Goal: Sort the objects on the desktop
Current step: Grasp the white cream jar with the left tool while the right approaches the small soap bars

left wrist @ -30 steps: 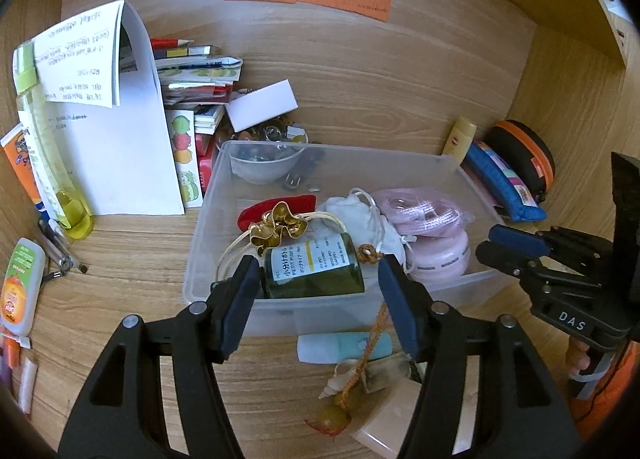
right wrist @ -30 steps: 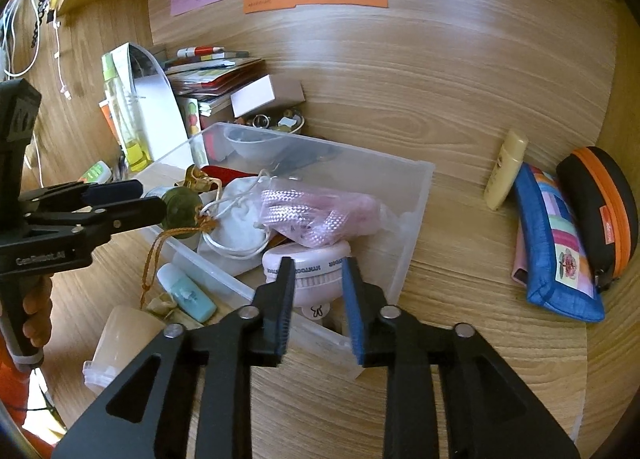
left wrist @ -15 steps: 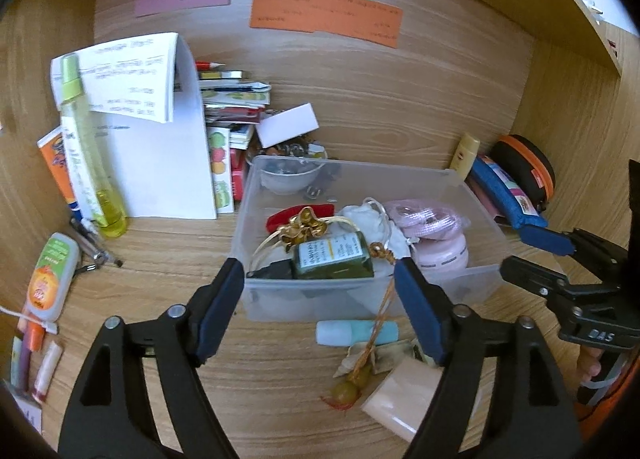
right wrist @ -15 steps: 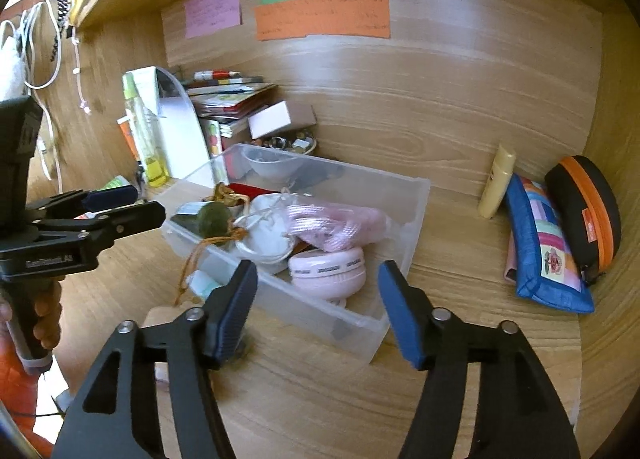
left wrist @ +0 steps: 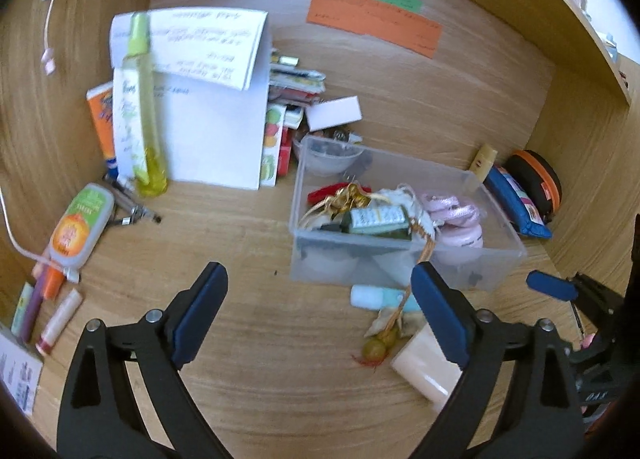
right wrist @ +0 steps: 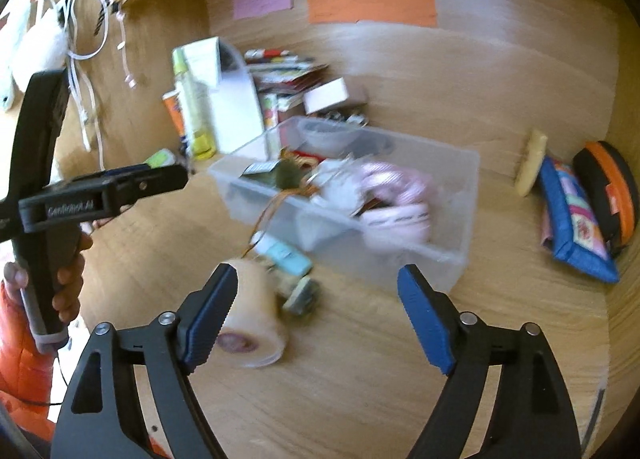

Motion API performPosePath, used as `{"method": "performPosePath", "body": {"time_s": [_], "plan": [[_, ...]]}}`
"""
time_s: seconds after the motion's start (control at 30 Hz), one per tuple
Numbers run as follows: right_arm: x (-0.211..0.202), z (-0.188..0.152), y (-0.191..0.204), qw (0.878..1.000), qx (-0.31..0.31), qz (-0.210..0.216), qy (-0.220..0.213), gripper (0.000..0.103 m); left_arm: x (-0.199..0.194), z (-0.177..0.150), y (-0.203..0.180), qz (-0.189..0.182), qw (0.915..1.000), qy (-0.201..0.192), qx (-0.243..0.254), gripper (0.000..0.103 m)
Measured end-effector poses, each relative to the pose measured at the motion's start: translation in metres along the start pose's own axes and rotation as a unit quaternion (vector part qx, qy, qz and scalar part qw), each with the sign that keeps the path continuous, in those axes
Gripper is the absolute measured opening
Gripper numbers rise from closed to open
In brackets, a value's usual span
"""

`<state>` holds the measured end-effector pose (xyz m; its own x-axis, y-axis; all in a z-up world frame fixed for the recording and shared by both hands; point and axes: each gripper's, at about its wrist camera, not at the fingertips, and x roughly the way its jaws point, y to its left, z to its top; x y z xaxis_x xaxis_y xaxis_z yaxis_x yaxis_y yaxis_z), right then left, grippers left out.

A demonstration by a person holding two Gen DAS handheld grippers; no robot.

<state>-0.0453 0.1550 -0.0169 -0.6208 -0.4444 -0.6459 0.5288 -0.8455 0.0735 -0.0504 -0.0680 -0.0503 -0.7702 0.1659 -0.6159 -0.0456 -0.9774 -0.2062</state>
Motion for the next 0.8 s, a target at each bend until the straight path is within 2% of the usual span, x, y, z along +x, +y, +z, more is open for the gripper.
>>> {"method": "performPosePath", "body": {"time_s": [0.1, 0.2, 0.57, 0.8], "plan": [[0.002, -0.006, 0.005, 1.0, 0.0, -0.001, 0.004, 0.08, -0.001, -0.011, 0.001, -0.015, 0.9997, 0.018, -0.006, 0.094], [0.003, -0.012, 0.0, 1.0, 0.012, -0.007, 0.01, 0.08, -0.004, -0.024, -0.009, -0.027, 0.9991, 0.03, 0.011, 0.094], [-0.004, -0.035, -0.05, 0.995, 0.09, -0.031, 0.033, 0.08, -0.009, -0.061, -0.053, -0.082, 0.992, 0.065, 0.071, 0.095], [-0.005, -0.044, -0.063, 0.993, 0.108, -0.027, 0.039, 0.08, 0.019, -0.068, -0.074, -0.084, 0.9873, 0.096, 0.095, 0.095]]}}
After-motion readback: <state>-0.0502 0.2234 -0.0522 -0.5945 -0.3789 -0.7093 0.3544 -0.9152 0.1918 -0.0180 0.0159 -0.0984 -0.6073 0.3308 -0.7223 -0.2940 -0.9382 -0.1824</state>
